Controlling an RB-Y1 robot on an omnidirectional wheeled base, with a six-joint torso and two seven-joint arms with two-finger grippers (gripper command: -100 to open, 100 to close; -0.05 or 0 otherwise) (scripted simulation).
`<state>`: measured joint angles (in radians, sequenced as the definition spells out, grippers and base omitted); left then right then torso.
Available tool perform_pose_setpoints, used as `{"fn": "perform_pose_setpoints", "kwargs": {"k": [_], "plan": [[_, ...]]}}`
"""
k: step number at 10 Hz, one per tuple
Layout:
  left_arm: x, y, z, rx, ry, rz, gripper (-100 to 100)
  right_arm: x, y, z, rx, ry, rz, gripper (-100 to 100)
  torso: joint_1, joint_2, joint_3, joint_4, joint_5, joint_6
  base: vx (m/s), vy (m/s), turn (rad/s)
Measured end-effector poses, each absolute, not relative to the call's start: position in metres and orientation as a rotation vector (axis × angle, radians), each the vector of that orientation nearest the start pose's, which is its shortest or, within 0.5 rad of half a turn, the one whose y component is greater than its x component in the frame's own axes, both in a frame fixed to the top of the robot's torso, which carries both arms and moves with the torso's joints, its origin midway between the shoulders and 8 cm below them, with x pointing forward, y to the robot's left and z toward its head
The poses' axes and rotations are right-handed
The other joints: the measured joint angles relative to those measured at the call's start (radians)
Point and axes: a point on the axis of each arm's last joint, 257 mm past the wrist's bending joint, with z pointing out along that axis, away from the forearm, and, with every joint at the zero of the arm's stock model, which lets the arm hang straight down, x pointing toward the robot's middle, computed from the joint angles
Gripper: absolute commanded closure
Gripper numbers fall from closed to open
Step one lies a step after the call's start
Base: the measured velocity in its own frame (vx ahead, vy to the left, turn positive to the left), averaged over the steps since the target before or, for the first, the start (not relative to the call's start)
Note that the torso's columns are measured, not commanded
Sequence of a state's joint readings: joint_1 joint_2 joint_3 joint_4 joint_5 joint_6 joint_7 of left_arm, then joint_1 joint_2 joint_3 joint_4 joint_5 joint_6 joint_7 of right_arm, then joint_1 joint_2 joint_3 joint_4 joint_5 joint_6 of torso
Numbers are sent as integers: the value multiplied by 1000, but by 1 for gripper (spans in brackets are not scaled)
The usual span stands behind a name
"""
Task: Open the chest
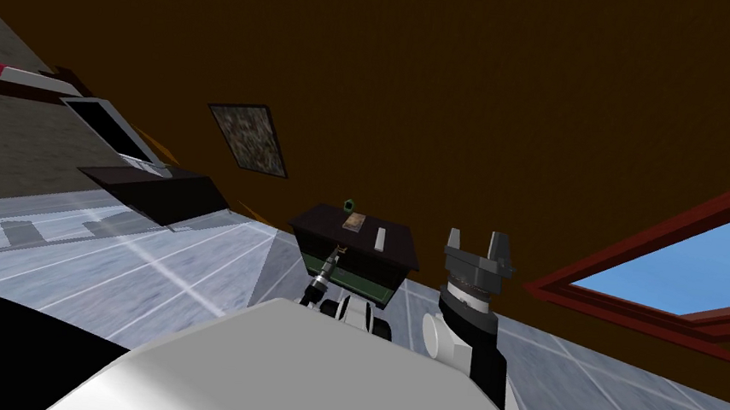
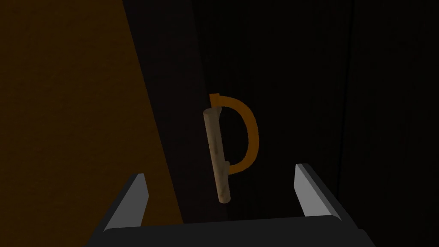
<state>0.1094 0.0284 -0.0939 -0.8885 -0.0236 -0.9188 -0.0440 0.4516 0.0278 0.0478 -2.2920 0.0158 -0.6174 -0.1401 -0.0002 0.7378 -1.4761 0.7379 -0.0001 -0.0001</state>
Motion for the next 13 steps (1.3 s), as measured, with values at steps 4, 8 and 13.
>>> {"fn": "perform_pose_setpoints", "kwargs": {"k": [4, 8, 13], "plan": [[425, 177, -361, -1058, 1165, -1308, -100, 324, -256, 65, 575, 444, 1525, 0, 0, -2, -1, 0, 0, 0, 9, 2, 7], [422, 179, -363, -1063, 1168, -1305, 100, 324, -256, 65, 575, 444, 1526, 0, 0, 4, 2, 1, 0, 0, -10, -2, -8], [430, 173, -358, -1063, 1179, -1309, 100, 324, -256, 65, 575, 444, 1526, 0, -2, 7, 4, 5, -2, 0, -173, 12, 29]]}}
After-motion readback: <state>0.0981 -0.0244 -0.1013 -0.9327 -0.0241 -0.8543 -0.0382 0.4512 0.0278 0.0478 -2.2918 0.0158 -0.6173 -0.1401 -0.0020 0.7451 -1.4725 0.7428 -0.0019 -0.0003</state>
